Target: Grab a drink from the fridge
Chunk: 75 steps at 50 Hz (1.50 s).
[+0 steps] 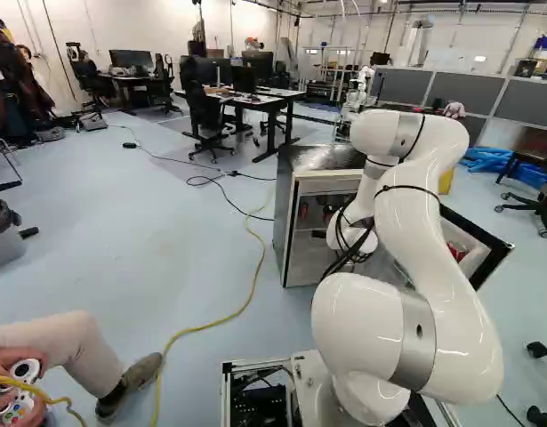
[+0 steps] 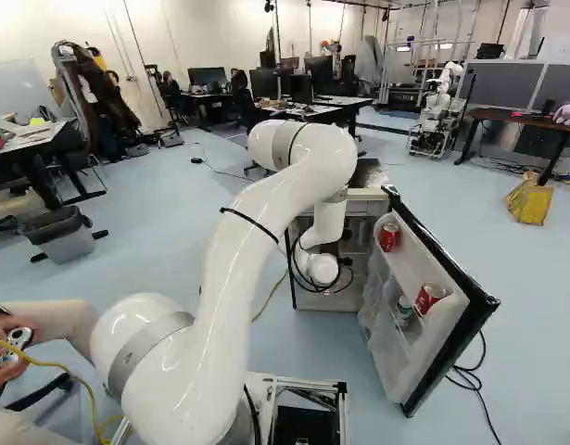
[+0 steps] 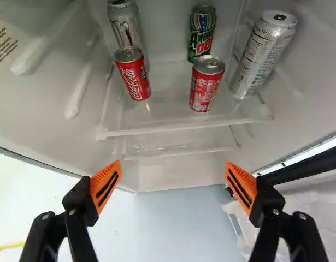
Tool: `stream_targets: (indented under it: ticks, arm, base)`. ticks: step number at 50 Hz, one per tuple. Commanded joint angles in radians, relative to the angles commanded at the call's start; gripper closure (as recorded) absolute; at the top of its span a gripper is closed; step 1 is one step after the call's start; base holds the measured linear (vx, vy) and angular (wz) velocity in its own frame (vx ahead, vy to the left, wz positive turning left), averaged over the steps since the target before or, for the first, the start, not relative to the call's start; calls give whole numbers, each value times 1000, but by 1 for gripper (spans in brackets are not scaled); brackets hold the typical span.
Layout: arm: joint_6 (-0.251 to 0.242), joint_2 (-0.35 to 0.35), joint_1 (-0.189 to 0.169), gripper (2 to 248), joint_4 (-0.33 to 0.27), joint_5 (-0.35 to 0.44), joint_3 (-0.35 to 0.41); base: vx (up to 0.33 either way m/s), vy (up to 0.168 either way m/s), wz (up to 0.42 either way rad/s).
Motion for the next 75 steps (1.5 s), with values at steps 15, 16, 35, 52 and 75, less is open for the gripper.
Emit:
stream_targets:
  ticks: [15,16,35,52,75]
  arm:
    - [0,-51,0,3,-24,72,-36]
    - [0,-55,0,3,-25,78,-39]
    - [0,-97,0,3,-21,185,-70]
    - [0,-99,0,3,21,252,-71]
    - [0,-169,7,3,68,290,-142]
  base:
    - [0,0,0]
    - [0,0,0]
    - [0,0,0]
    - [0,0,0]
    - [0,0,0]
